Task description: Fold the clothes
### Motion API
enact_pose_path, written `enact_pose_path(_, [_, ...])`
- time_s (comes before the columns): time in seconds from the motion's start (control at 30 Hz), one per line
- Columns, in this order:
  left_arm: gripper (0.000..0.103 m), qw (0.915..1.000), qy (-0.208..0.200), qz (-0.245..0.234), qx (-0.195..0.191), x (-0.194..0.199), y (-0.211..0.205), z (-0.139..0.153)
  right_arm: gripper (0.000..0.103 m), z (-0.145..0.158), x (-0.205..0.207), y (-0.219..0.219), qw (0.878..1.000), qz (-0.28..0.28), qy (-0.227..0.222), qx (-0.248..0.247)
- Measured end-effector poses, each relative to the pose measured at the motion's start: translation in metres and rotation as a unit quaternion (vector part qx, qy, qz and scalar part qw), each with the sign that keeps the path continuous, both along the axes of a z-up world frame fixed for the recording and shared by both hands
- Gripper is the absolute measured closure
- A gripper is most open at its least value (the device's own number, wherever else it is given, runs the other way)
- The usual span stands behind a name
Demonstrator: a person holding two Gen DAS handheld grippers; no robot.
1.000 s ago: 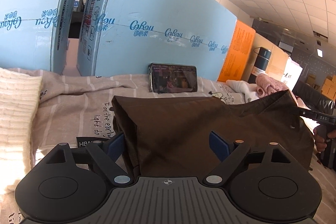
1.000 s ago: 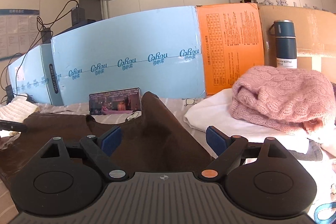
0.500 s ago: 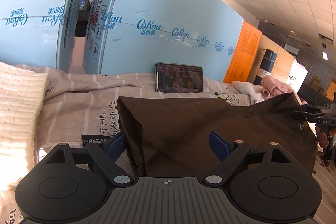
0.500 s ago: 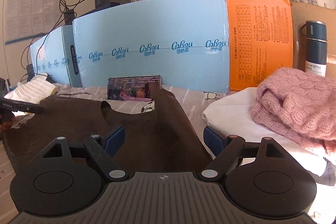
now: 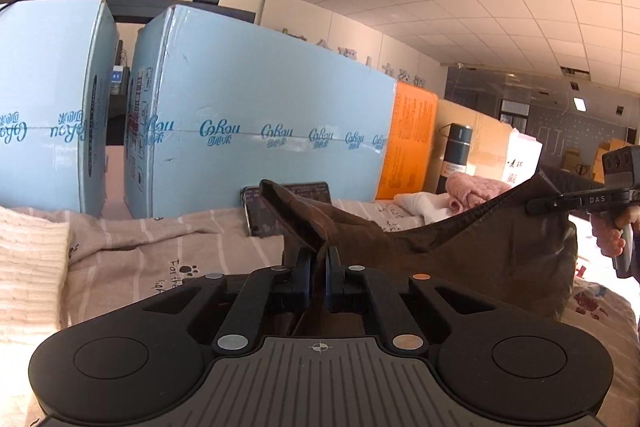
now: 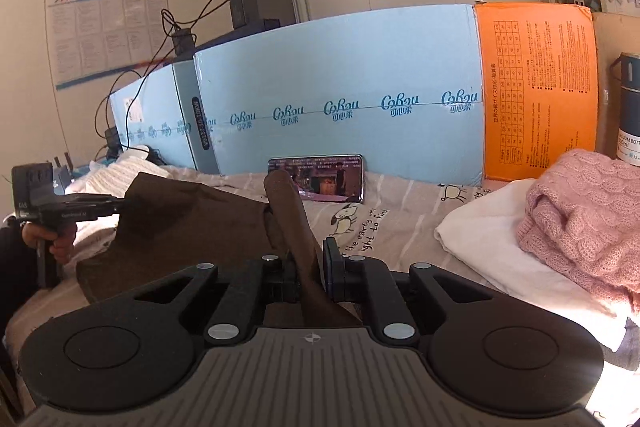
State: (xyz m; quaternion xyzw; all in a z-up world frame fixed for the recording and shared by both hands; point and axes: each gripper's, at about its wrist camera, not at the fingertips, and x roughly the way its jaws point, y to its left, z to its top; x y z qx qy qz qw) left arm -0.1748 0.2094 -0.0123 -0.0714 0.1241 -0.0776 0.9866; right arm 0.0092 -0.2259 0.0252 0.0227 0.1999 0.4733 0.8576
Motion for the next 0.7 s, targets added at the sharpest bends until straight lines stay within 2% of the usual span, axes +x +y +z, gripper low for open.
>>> enact_pose_path(0.07, [0.098, 0.9997, -0.017, 0.017, -0.006, -0.013, 0.0, 0.005, 0.093, 0.0, 0.0, -0.012, 0.999, -0.013, 0.033, 0.027])
enact_pose_path(0.13, [0.098, 0.9991, -0.018, 0.036, -0.013, -0.017, 0.003, 0.006, 0.092, -0.005, 0.007, -0.018, 0.997, -0.042, 0.061, 0.027])
enact_pose_path(0.2, [0.098, 0.9971, 0.008, 0.075, -0.01, -0.008, 0.007, 0.002, 0.083, -0.014, 0.023, -0.016, 0.991, -0.083, 0.1, 0.012])
enact_pose_path(0.27, [0.098, 0.9927, 0.036, 0.115, 0.007, 0.002, 0.01, -0.004, 0.077, -0.024, 0.039, -0.01, 0.984, -0.122, 0.127, -0.012])
enact_pose_path(0.33, [0.097, 0.9891, 0.055, 0.134, 0.024, 0.009, 0.01, -0.009, 0.075, -0.033, 0.048, -0.003, 0.979, -0.154, 0.13, -0.033])
enact_pose_path(0.37, [0.096, 0.9869, 0.065, 0.144, 0.032, 0.013, 0.011, -0.011, 0.067, -0.035, 0.05, 0.001, 0.977, -0.168, 0.122, -0.043])
enact_pose_path(0.47, [0.084, 0.9839, 0.085, 0.153, 0.035, 0.018, 0.013, -0.017, 0.047, -0.041, 0.053, 0.009, 0.97, -0.21, 0.094, -0.079])
enact_pose_path(0.53, [0.06, 0.9841, 0.089, 0.152, 0.022, 0.018, 0.016, -0.018, 0.046, -0.048, 0.055, 0.011, 0.967, -0.225, 0.086, -0.086])
enact_pose_path(0.6, [0.045, 0.9842, 0.091, 0.152, 0.013, 0.017, 0.017, -0.019, 0.046, -0.055, 0.06, 0.016, 0.963, -0.238, 0.077, -0.097])
enact_pose_path(0.7, [0.037, 0.9855, 0.092, 0.142, 0.01, 0.017, 0.016, -0.021, 0.044, -0.067, 0.069, 0.025, 0.959, -0.256, 0.068, -0.104])
